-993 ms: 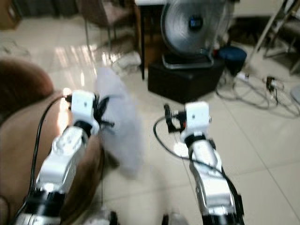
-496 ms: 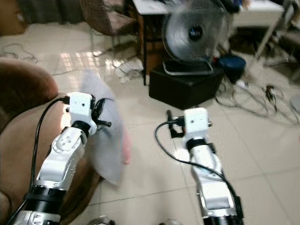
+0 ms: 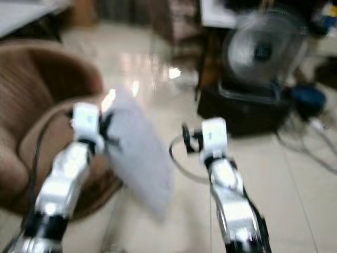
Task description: Move the pillow to the sofa from floor
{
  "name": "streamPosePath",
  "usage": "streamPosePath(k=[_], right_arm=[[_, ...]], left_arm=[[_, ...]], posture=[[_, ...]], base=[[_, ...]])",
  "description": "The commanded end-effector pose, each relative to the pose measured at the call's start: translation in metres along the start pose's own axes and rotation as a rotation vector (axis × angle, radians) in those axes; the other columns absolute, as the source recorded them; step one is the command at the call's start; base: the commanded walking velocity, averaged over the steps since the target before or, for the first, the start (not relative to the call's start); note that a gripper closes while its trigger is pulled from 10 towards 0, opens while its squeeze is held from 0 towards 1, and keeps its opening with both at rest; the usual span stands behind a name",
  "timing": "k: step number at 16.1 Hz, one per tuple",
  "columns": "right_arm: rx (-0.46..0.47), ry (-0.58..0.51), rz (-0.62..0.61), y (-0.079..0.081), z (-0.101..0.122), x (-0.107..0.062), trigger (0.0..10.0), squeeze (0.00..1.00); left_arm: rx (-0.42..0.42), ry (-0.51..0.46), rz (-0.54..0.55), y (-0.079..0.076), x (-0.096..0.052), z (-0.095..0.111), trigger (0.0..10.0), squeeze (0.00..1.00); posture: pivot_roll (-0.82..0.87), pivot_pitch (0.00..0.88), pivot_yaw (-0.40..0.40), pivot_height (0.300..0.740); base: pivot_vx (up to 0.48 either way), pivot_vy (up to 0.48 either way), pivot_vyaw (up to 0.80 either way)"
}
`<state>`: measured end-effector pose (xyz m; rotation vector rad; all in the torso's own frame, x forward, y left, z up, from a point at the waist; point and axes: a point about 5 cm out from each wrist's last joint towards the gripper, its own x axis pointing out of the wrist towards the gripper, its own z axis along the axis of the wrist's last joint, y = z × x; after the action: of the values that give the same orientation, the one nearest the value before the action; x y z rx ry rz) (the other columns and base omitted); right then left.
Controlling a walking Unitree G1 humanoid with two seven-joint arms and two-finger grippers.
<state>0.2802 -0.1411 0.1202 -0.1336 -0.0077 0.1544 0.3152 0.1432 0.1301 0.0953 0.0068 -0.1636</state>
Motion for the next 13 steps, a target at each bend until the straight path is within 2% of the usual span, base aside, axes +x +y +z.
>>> streamPosePath(k=[1,7,10,13], right_arm=[[-0.004,0.029,-0.028,-0.0064,-0.0065,-0.0030,10.0,0.00],[0.024,0.023,-0.048,-0.0033,-0.0070,-0.0031,10.0,0.00],[0.002,0.022,-0.031,-0.0016,-0.0066,-0.0029,10.0,0.00],[0.001,0.021,-0.030,-0.0015,-0.0063,-0.0018,10.0,0.00]], left_arm=[[0.000,-0.067,-0.034,-0.0088,0.0062,0.0171,10.0,0.00],[0.028,-0.088,-0.038,-0.0051,0.0091,0.0184,10.0,0.00],[0.031,-0.095,-0.046,-0.0066,0.0101,0.0201,10.0,0.00],[0.043,-0.097,-0.053,-0.0078,0.0106,0.0197,10.0,0.00]], posture=[[-0.06,0.000,0.032,0.740],[-0.06,0.000,0.067,0.740],[-0.06,0.000,0.068,0.740],[-0.06,0.000,0.065,0.740]], base=[[0.000,0.000,0.00],[0.348,0.000,0.00],[0.364,0.000,0.00],[0.361,0.000,0.80]])
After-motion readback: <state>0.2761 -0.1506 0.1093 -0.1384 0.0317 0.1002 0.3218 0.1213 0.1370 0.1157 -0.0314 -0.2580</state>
